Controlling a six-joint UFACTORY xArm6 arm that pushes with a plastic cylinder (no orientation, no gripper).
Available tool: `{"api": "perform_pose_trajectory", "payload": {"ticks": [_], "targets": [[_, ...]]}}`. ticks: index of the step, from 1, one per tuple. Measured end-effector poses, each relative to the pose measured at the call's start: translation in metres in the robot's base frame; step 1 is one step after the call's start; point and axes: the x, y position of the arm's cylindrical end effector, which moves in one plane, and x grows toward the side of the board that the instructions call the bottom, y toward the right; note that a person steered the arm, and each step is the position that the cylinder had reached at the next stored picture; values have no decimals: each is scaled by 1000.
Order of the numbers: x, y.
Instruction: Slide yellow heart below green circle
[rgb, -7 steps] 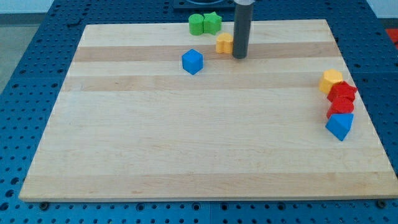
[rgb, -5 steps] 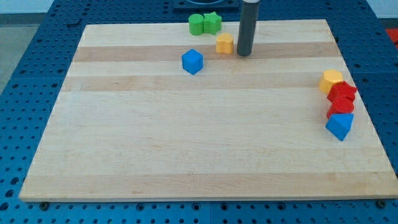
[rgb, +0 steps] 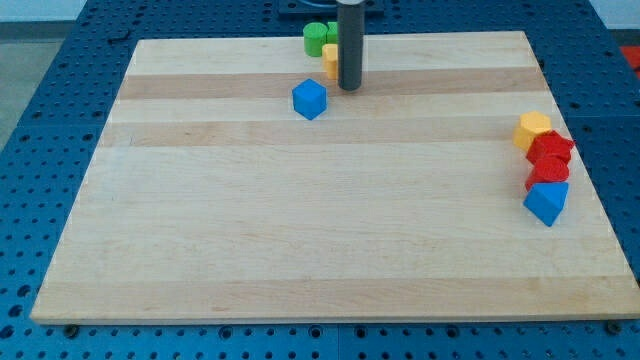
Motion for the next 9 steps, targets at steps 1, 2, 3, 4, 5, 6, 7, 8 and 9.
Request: {"api": "perform_pose_trajectory", "payload": {"ticks": [1,2,3,4,5,6,7,8,9], "targets": [[-5,-2],[-9,-22],[-15,-42],[-16,-51],[-10,-46],[-10,-20],[-15,-3],[-22,-12],[-26,-46]]}}
